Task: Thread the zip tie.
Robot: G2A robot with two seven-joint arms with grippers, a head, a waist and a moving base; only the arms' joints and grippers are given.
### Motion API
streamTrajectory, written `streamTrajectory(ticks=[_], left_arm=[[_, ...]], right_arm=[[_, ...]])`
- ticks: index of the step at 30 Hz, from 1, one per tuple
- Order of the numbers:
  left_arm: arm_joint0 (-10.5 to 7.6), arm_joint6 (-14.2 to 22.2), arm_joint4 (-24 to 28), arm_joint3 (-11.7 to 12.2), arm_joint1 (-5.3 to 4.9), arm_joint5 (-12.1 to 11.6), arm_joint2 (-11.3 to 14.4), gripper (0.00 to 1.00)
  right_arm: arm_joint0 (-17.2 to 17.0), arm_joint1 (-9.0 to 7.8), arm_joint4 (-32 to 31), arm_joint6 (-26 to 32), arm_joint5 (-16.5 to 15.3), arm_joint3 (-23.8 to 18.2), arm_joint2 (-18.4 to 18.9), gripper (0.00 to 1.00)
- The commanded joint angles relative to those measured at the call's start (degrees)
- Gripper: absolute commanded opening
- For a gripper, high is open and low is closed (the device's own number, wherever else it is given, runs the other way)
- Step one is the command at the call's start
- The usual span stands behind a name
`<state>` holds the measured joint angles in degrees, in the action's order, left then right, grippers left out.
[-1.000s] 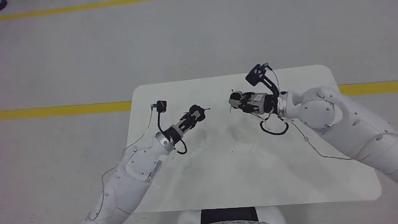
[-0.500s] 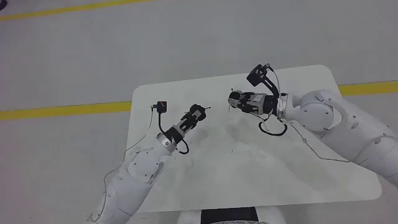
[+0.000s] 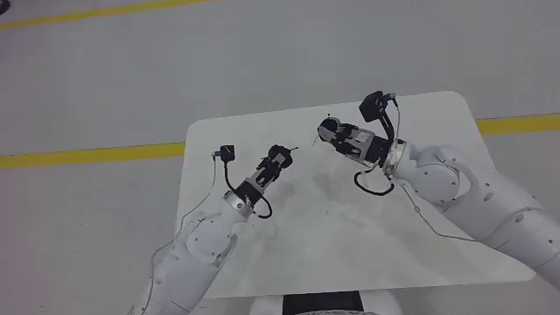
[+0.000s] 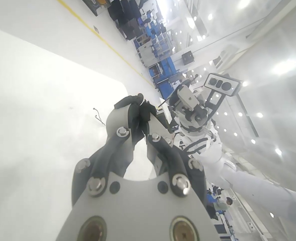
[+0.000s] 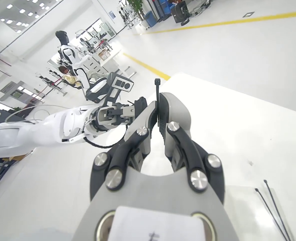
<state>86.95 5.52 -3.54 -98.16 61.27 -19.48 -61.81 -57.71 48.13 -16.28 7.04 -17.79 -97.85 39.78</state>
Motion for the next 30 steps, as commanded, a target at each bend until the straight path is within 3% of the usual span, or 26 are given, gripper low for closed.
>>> streamTrajectory(ticks=[1,4,18,30], left_arm=[[-0.22,-0.2,0.0,0.2,0.10,0.0,0.4,0.00],[-0.56,-0.4,0.3,0.6,0.20,0.0,0.7,0.00],[-0.67,-1.6,-0.7,1.0,0.21,0.0,0.4,0.00],[-0.67,-1.6,-0.7,1.0,0.21,0.0,0.4,0.00]], right_arm=[[-0.2,0.62,-1.1,-1.1,0.0,0.0,-0.5,0.00],[-0.4,1.45,-2.8,-2.4,-0.2,0.6,-1.0,0.00],[-1.5,1.84,-4.5,-3.4,0.2,1.0,-0.6,0.00],[-1.2,5.24,-5.3,-7.0,-1.6,4.6,-1.1,0.00]])
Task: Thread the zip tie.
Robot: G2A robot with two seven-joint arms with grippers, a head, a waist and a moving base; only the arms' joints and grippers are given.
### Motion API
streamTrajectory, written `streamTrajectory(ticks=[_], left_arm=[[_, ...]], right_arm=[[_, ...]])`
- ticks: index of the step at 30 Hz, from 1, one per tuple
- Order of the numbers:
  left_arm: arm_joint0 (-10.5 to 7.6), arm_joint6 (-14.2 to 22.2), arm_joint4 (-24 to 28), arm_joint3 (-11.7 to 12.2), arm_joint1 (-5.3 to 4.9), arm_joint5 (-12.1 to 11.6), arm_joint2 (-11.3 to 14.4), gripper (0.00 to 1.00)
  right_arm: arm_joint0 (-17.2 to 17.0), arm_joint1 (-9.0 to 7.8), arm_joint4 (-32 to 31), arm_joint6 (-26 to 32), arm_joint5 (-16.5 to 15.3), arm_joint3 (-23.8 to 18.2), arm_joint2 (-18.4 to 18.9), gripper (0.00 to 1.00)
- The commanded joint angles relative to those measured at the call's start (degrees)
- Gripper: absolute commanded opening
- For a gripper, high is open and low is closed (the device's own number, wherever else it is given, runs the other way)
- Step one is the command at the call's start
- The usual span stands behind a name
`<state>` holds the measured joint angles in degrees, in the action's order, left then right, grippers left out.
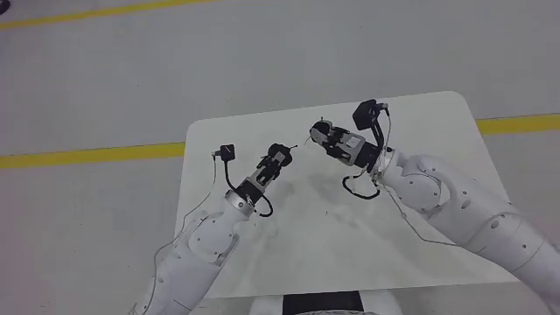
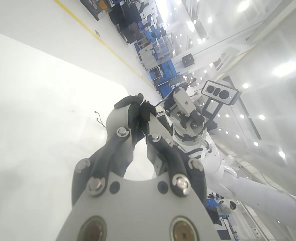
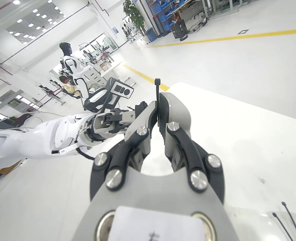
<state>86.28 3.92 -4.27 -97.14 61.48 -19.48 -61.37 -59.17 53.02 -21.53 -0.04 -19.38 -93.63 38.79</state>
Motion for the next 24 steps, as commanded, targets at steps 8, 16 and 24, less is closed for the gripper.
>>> streamTrajectory(ticks=[8,16,24], left_arm=[[0.00,0.0,0.0,0.0,0.00,0.0,0.0,0.00],[0.00,0.0,0.0,0.0,0.00,0.0,0.0,0.00],[0.00,0.0,0.0,0.0,0.00,0.0,0.0,0.00]], right_arm=[[0.9,2.78,-1.1,0.0,1.3,2.3,-1.2,0.00],[0.7,4.53,-2.1,-0.1,2.2,3.7,-0.9,0.00],[-0.2,5.66,-3.6,0.4,2.2,4.0,0.3,0.00]])
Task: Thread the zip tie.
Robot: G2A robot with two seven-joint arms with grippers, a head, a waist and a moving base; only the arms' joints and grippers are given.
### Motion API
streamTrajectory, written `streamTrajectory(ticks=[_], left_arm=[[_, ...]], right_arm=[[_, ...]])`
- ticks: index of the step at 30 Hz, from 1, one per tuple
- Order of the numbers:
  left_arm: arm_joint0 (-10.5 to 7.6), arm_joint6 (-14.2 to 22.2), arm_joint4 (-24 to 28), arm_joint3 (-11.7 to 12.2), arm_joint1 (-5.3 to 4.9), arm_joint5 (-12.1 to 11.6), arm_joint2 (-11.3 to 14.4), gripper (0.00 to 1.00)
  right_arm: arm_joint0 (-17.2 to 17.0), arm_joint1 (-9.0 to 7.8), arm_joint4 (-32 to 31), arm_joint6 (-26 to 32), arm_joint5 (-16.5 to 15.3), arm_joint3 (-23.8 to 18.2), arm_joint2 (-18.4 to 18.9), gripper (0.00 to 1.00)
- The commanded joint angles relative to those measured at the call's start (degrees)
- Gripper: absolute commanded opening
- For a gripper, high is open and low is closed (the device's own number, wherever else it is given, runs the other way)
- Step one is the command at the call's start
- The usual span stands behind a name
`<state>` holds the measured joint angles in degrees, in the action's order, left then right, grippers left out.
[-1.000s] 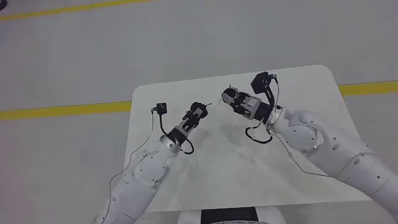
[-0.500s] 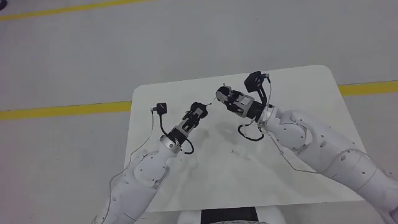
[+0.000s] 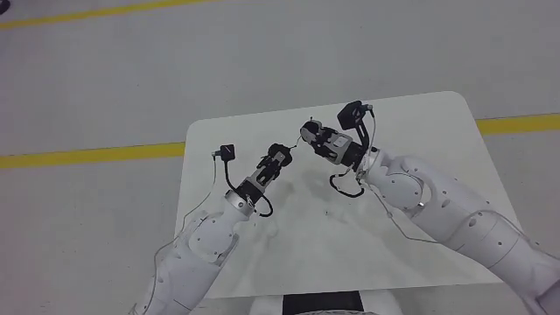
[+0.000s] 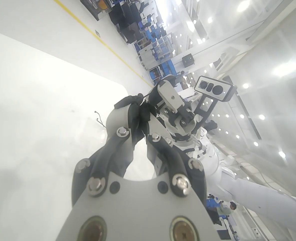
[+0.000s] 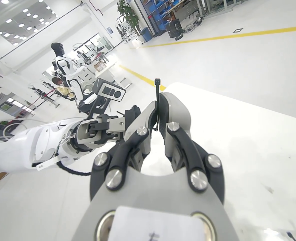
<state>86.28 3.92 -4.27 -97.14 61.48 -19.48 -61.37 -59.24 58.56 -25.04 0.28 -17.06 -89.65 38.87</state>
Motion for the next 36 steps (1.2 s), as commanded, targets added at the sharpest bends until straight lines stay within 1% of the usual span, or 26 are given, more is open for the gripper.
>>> streamTrajectory(ticks=[1,5,8,11,19,26,36], left_arm=[[0.00,0.0,0.0,0.0,0.00,0.0,0.0,0.00],[0.00,0.0,0.0,0.0,0.00,0.0,0.0,0.00],[-0.10,-0.2,0.0,-0.1,0.14,0.4,0.2,0.00],[-0.09,-0.3,0.5,-0.1,0.28,0.0,0.2,0.00],[-0.12,0.0,1.9,-0.4,0.52,0.0,-0.2,0.00],[-0.08,0.5,2.4,-0.5,0.71,0.0,-0.2,0.00],[0.59,-0.7,3.7,-1.4,0.99,0.0,-0.9,0.00]], right_arm=[[-0.3,0.22,-0.2,0.2,-0.2,0.0,0.4,0.00],[-0.9,0.58,-0.8,0.5,-0.4,-0.1,1.3,0.00],[-1.4,0.83,-1.4,0.6,-0.5,-0.3,2.0,0.00],[-2.0,1.10,-1.8,0.7,-0.7,-0.4,2.6,0.00],[-3.1,1.77,-3.5,0.8,-0.6,-0.8,4.1,0.00],[-4.1,2.44,-3.6,0.9,-1.0,-0.9,5.3,0.00],[-5.3,3.49,-4.5,0.2,-0.8,-0.9,6.6,0.00]])
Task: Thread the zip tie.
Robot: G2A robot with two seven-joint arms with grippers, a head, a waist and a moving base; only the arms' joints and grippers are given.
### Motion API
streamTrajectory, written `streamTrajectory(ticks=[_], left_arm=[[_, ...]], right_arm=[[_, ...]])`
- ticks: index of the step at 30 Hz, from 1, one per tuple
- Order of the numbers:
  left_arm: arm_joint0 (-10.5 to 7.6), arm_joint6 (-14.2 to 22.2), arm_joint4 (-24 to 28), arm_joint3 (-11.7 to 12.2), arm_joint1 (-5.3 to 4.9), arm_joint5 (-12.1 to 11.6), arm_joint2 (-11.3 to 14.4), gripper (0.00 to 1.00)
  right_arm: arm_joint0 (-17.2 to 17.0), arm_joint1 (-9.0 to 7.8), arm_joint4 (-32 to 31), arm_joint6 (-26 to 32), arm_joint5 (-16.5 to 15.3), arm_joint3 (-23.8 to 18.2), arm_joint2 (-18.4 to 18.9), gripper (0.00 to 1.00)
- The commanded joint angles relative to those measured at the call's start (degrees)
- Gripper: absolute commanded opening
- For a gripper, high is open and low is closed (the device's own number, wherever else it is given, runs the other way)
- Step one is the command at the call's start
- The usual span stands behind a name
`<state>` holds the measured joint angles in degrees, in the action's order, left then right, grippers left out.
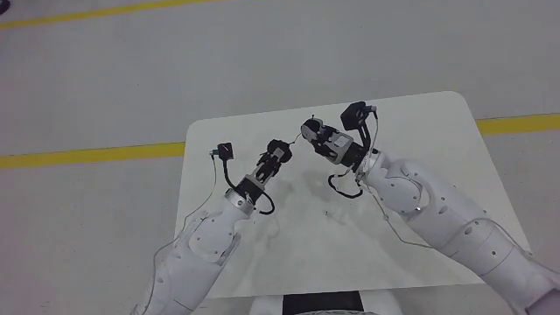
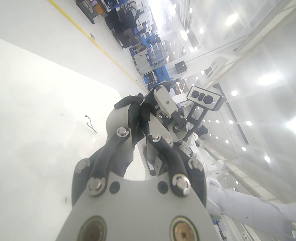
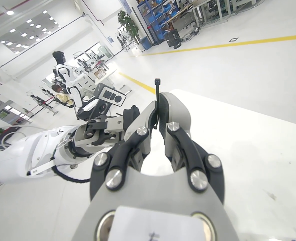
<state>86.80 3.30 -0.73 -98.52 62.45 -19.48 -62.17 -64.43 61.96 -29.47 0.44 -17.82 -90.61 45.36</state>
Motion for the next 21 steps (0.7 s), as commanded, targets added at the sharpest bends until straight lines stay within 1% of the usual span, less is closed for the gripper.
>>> streamTrajectory(ticks=[1,8,21], left_arm=[[0.17,0.0,0.2,-0.1,0.04,0.0,-0.2,0.00],[0.44,0.1,0.1,-0.5,0.19,0.0,-0.5,0.00],[0.58,0.4,0.1,-0.9,0.49,0.0,-0.9,0.00]], right_arm=[[-0.2,0.21,-0.2,0.0,0.0,0.0,0.3,0.00],[-1.0,0.92,-0.4,0.1,-0.4,0.1,0.8,0.00],[-1.4,2.38,-0.6,1.0,-0.6,1.0,1.3,0.00]])
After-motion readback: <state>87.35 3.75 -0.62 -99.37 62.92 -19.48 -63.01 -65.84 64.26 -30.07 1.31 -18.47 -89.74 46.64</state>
